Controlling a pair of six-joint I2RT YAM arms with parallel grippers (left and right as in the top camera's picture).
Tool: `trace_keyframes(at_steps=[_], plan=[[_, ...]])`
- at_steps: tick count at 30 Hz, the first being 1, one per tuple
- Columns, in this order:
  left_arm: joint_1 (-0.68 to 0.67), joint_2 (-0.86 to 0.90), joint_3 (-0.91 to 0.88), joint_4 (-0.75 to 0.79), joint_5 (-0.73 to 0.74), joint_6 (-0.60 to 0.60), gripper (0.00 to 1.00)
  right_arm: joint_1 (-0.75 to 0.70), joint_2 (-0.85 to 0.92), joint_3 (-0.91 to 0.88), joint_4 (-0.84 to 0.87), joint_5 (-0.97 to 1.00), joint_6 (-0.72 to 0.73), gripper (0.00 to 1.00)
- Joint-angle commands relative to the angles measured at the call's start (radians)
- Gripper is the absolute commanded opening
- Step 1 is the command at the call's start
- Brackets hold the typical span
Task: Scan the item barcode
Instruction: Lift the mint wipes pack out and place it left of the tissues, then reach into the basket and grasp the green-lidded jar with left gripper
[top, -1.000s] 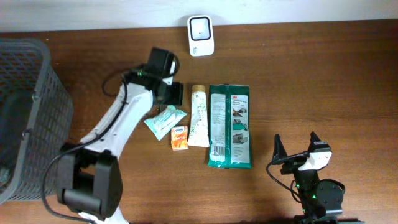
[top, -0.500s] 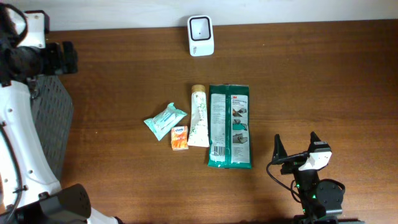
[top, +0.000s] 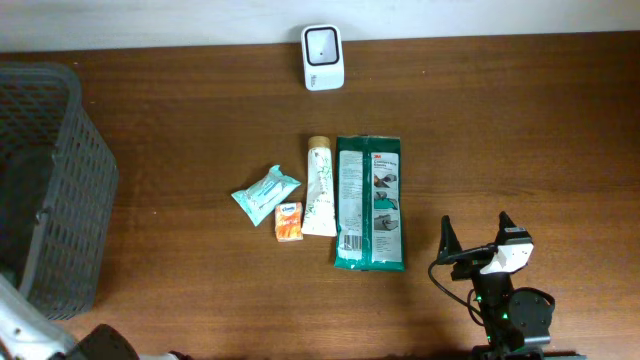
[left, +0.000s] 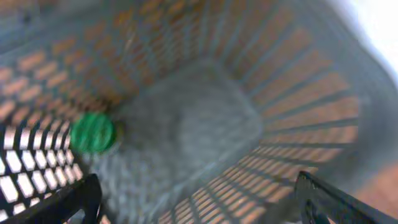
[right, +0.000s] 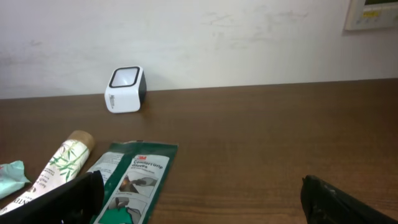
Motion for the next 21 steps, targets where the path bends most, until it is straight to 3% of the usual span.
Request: trace_keyframes(at_steps=[1,5,8,12,21], plan=[[0.061,0.045,-0.174,0.016,-0.115,-0.071,0.97,-0.006,-0.006,-0.007,-0.001,-0.002,0.003,0.98],[0.151,0.047,-0.459,0.187,-0.227,-0.093,1.0,-0.006,-0.006,-0.007,-0.001,-0.002,0.003,0.98],[0.208,0.077,-0.578,0.333,-0.224,0.034,0.99,-0.006,-0.006,-0.007,-0.001,-0.002,0.003,0.98],[0.254,0.137,-0.593,0.438,-0.238,0.089,0.99,-0.006,-0.006,-0.007,-0.001,-0.002,0.003,0.98],[0.284,0.286,-0.593,0.498,-0.259,0.088,0.99,-0.006,-0.006,-0.007,-0.001,-0.002,0.003,0.98]])
